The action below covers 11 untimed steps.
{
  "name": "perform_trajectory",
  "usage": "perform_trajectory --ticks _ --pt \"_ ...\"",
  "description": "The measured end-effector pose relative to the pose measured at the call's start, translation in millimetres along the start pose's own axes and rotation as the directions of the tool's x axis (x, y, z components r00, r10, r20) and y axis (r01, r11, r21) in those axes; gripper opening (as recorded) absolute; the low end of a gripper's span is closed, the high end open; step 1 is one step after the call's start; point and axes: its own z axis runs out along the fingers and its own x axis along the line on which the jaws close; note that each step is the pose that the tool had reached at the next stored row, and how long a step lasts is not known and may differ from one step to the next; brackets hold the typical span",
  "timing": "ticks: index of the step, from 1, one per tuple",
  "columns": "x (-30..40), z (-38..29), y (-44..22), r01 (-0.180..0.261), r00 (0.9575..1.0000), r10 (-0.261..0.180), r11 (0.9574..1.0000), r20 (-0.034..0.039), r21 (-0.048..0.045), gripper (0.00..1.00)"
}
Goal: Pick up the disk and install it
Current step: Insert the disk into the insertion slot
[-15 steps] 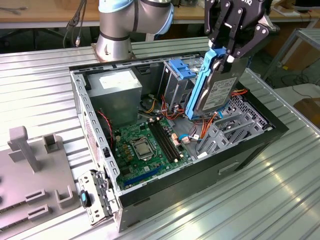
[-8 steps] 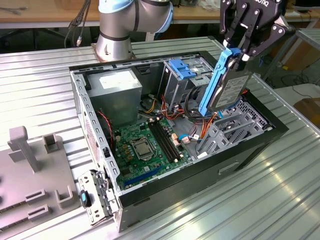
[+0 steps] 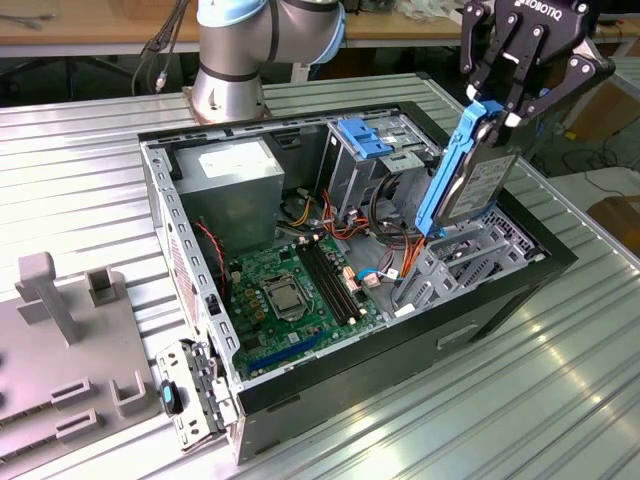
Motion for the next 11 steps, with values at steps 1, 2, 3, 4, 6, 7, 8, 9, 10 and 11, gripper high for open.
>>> perform_trajectory --ticks 1,2,3,4,6,7,8,9,10,11 --pt "1.2 0.3 -0.4 0.0 1.0 0.0 1.0 -0.0003 0.0 0.37" --pt "3.0 0.7 -0.8 0.0 1.0 0.0 1.0 -0.0004 0.0 0.37" --pt "8.5 1.7 -1.5 -0.001 1.0 0.001 1.0 0.0 0.0 0.37" --pt "12.0 2.3 -1.9 -0.001 1.0 0.001 1.0 0.0004 0.0 0.37" --pt "16.1 3.0 -2.6 -0.001 1.0 0.001 1.0 0.0031 0.0 0.37" --pt "17.0 3.3 -3.1 -0.001 1.0 0.001 1.0 0.0047 0.0001 0.37" --pt "17.3 3.5 -3.7 -0.002 1.0 0.002 1.0 0.0056 0.0 0.37" --pt "17.2 3.6 -4.2 -0.005 1.0 0.005 1.0 0.0065 -0.0003 0.37" --pt "17.2 3.8 -4.6 -0.009 0.9999 0.009 1.0 0.0068 -0.0006 0.37" --pt "17.2 4.1 -5.2 -0.015 0.9999 0.015 0.9999 0.0071 -0.001 0.37"
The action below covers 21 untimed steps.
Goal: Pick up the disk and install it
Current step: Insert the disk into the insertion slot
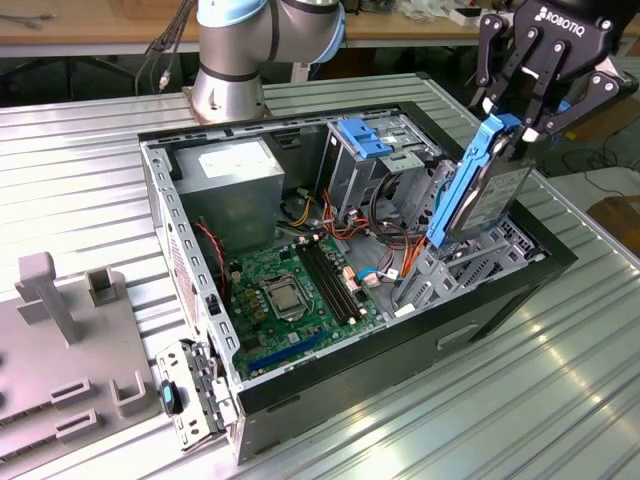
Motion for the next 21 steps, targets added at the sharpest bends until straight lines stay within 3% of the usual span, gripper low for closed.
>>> perform_trajectory --ticks 3,6,9,10,17,21 --pt "0.0 1.0 -1.0 -0.036 0.9993 0.036 0.9993 -0.001 -0.0025 0.37" --pt "-0.2 2.4 -8.2 -0.048 0.9989 0.048 0.9989 -0.0012 -0.0034 0.37" --pt "0.7 3.0 -9.3 -0.047 0.9984 0.047 0.9989 0.0325 -0.0048 0.37" --pt "2.2 3.2 -9.8 -0.047 0.9982 0.047 0.9989 0.0379 -0.005 0.37" --pt "14.9 4.8 -9.8 -0.046 0.9982 0.046 0.9989 0.0393 -0.0051 0.37" --pt "16.5 7.9 -10.0 -0.039 0.9985 0.039 0.9992 0.0393 -0.0046 0.37"
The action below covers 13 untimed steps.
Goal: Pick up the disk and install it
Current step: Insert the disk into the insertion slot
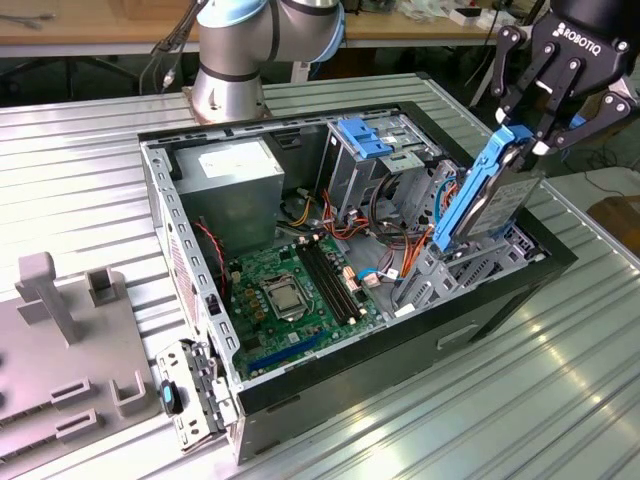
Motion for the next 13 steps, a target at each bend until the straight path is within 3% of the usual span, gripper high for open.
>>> perform_trajectory --ticks 13 --pt "2.6 8.9 -4.4 0.017 0.9999 -0.017 0.9999 0.0008 0.0005 0.37"
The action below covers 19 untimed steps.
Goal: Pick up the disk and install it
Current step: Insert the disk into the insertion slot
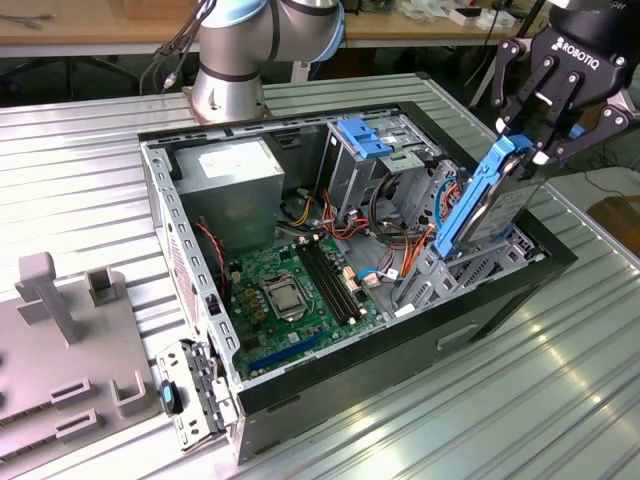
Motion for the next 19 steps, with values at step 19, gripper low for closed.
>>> perform_trajectory --ticks 19 --pt "0.8 -0.8 -0.3 0.0 1.0 0.0 1.0 0.0 -0.0031 0.37"
